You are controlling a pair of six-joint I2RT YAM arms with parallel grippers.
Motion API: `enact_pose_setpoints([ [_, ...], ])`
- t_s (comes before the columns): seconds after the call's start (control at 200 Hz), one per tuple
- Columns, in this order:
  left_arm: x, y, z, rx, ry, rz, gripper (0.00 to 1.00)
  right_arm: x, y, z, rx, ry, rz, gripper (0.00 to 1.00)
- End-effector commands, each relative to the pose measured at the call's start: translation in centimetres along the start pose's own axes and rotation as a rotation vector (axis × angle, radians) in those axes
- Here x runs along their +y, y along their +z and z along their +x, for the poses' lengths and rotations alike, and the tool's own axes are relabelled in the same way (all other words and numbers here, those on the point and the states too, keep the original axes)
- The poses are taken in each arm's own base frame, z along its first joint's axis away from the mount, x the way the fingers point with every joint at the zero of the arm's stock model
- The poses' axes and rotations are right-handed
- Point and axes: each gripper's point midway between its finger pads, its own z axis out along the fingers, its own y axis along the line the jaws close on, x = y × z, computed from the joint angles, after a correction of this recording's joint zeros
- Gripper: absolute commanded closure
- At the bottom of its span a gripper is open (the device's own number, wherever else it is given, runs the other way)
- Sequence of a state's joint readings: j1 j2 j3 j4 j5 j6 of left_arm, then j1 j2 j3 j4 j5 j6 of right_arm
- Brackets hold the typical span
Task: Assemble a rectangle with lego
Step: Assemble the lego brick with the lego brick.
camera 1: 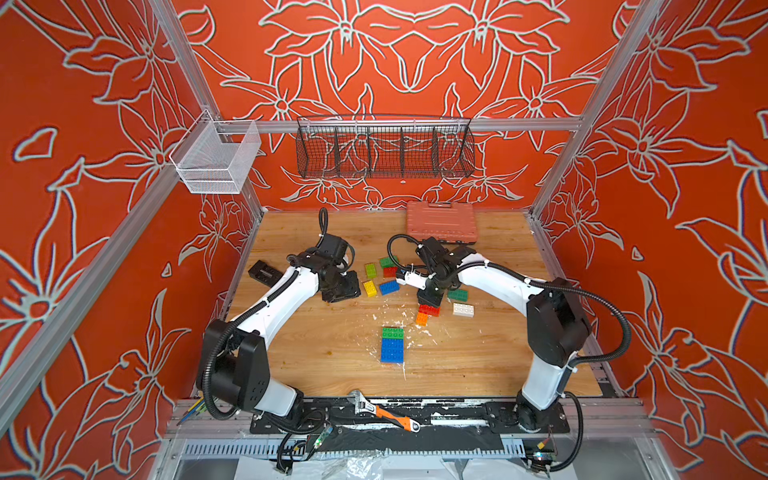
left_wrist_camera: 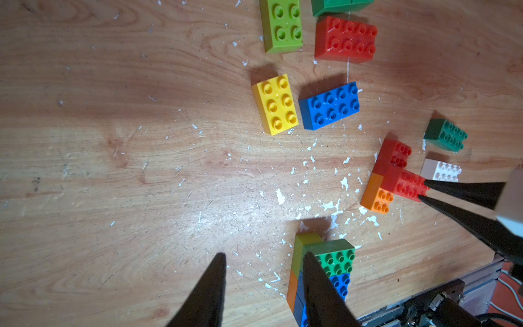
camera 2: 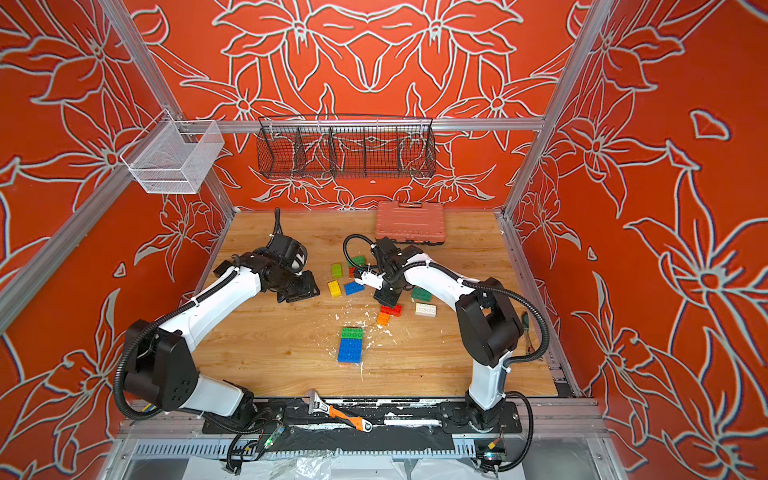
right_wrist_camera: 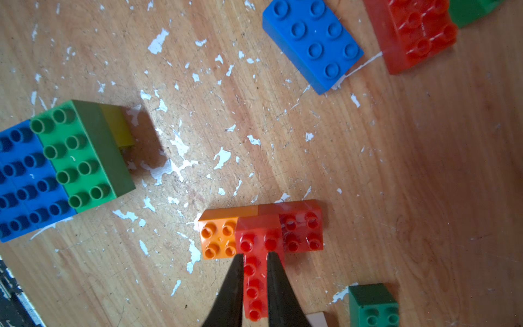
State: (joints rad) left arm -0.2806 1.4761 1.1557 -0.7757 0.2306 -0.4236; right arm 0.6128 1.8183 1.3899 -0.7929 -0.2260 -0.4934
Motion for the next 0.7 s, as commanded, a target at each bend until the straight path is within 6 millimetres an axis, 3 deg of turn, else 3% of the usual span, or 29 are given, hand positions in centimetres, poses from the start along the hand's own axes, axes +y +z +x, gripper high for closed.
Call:
enact_pose_setpoints([
  [0.0, 0.2, -0.5, 0.2, -0.005, -0.004, 0.003, 0.57, 0.7, 0.9, 0.7, 0.026, 0.016, -0.035, 0.83],
  [0.696, 0.0, -0.7, 0.3, -0.005, -0.009, 0.013, 0.57, 0.6, 3.7, 3.8, 0.153, 0.045, -0.040, 0.89],
])
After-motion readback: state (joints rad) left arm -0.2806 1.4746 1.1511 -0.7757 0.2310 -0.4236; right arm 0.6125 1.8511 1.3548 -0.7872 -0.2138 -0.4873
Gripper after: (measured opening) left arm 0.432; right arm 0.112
